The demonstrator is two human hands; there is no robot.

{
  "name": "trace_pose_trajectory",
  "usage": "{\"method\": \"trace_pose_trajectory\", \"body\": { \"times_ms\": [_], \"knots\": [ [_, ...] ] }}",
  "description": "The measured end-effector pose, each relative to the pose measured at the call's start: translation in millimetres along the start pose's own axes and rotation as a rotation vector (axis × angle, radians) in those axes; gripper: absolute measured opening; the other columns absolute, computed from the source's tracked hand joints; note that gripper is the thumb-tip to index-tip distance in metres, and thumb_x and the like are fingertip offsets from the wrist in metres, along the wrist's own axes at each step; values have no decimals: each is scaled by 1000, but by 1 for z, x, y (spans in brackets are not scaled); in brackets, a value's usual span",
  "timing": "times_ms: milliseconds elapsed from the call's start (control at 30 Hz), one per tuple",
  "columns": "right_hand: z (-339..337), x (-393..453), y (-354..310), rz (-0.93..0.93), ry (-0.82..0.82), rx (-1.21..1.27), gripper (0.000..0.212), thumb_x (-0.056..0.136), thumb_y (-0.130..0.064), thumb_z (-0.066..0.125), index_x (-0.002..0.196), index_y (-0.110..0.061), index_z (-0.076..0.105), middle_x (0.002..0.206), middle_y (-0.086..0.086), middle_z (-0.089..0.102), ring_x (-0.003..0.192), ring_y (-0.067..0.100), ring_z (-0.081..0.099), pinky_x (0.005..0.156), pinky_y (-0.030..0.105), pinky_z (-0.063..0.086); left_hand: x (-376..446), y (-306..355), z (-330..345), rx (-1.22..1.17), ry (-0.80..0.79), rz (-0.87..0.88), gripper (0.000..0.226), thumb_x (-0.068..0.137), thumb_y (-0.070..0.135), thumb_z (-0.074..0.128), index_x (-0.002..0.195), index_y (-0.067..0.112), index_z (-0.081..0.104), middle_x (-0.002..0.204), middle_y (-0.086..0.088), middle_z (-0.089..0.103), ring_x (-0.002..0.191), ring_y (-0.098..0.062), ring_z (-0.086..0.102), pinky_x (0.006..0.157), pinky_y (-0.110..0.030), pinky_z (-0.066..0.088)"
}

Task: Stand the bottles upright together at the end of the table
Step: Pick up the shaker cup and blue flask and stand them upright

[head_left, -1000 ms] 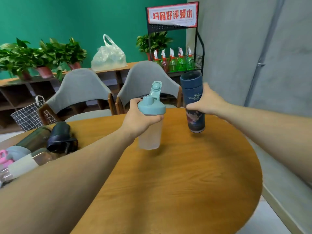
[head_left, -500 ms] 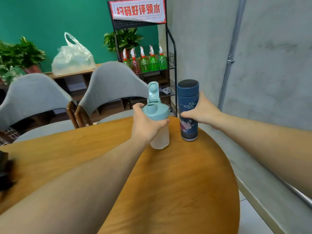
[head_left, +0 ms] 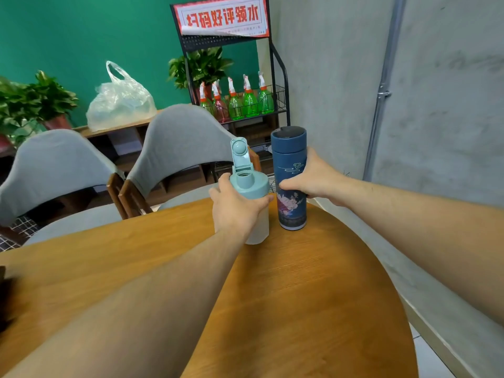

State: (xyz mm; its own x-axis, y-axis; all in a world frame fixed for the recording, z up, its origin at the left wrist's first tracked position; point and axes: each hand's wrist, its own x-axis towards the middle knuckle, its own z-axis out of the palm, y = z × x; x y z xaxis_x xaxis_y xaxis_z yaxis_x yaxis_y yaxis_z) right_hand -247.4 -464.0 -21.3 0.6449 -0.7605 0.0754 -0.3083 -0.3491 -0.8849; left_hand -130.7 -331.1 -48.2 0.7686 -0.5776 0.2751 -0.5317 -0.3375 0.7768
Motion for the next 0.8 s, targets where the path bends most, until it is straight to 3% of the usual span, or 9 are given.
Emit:
{"method": "trace_pose_trajectory", "body": {
  "times_ms": [167,300,367,433,533,667,800],
  "knots": [
    [2,4,-1,33,-59,36,82,74,-16,83,137,-22,31,121,2,54,110,21,57,71,31,53,0,0,1,-4,40,-49,105,62,52,87,145,23,29,133,-7,42,121,-25,48,98,-40,44],
    [-1,4,-3,84,-100,71,88,73,-20,86,139,-25,28,121,-2,49,114,21,53,83,40,49,-2,0,-5,1,-5,-37,107,61,55,86,145,22,28,137,-6,39,125,-23,44,99,-39,44],
    [-2,1,-3,93,-122,40,95,71,-28,88,143,-25,26,131,0,49,117,22,52,90,46,48,-2,0,-9,-18,-37,-37,108,61,55,86,145,20,28,139,-6,39,126,-22,43,99,-38,44],
    [-3,0,-5,49,-75,52,100,70,-30,88,145,-25,24,141,2,46,113,17,52,84,36,51,-1,1,-13,-57,-59,-46,112,59,58,85,146,18,27,141,-5,39,127,-22,43,100,-39,46],
    [-5,0,-13,-85,12,78,102,71,-26,88,147,-25,21,138,1,46,112,14,52,70,18,49,6,6,-20,-91,-80,-21,121,56,59,85,151,16,23,148,-6,38,132,-24,44,103,-46,46],
    [-8,1,-22,-209,72,103,103,72,-23,87,149,-30,18,132,-5,41,113,14,50,67,13,48,24,20,-28,-105,-135,-12,118,62,47,85,153,22,14,152,-7,35,134,-26,41,104,-45,43],
    [-12,4,-25,-268,71,21,90,75,-22,85,145,-28,28,128,-3,46,108,14,52,66,14,48,36,31,-32,-141,-308,-102,117,74,25,84,154,26,-2,136,-7,43,112,-23,47,88,-37,43]
  ]
}}
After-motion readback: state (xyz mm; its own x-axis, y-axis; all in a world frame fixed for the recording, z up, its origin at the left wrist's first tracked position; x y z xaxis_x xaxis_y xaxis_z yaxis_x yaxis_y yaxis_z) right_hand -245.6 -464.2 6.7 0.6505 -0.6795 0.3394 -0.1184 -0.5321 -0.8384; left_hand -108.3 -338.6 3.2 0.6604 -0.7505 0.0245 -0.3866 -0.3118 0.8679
